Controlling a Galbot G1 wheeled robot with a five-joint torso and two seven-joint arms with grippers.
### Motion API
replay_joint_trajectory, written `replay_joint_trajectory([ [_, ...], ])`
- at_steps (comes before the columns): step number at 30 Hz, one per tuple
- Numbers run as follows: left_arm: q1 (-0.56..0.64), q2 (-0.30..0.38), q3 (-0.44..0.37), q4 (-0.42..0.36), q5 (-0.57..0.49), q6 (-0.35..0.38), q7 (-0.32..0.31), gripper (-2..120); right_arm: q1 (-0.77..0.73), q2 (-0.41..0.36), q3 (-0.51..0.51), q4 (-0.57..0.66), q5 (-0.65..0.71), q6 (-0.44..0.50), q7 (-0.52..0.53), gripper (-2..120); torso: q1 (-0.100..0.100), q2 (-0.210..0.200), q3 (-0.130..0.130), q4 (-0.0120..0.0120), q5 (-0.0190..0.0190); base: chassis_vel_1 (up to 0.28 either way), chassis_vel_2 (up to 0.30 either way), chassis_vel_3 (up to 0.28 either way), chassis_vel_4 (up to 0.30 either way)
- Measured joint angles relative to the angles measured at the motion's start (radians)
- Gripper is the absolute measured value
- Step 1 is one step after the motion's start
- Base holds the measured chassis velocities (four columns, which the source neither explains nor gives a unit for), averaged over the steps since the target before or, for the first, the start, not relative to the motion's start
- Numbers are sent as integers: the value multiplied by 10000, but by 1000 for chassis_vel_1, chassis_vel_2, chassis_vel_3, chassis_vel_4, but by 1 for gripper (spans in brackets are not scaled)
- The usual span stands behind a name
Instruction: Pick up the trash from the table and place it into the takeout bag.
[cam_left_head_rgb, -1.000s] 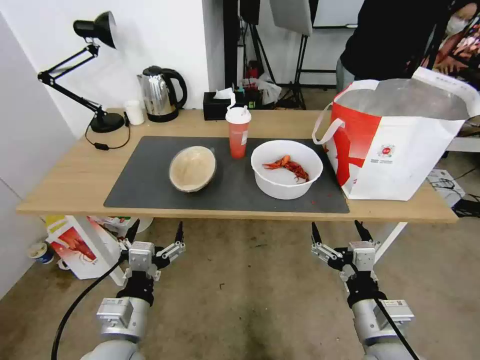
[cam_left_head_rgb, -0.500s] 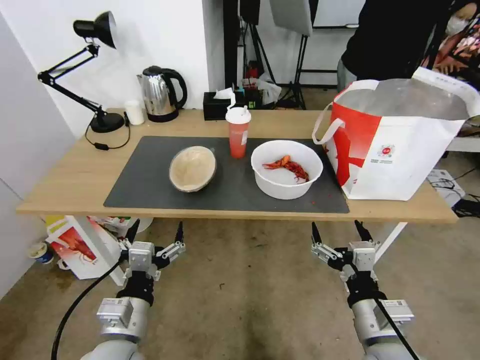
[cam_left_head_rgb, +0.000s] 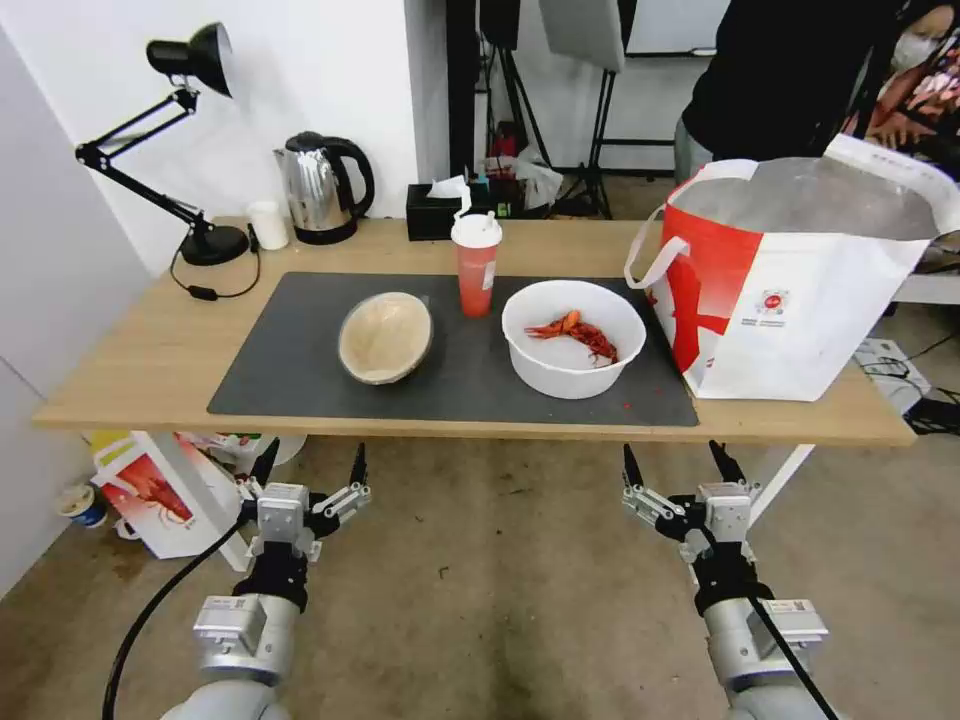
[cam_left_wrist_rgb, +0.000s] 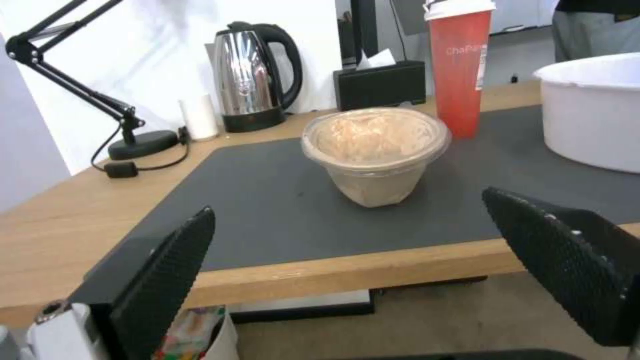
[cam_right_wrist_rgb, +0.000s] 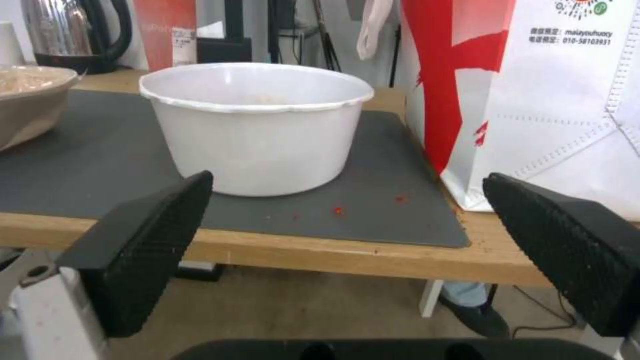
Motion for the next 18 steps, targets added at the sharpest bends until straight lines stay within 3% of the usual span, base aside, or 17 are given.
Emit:
replay_joint_trajectory([
  [18,0,0,0,0,0,0,0,100,0,0,0,-1,0,0,0,100,0,0,0,0,0,0,0,0,0],
])
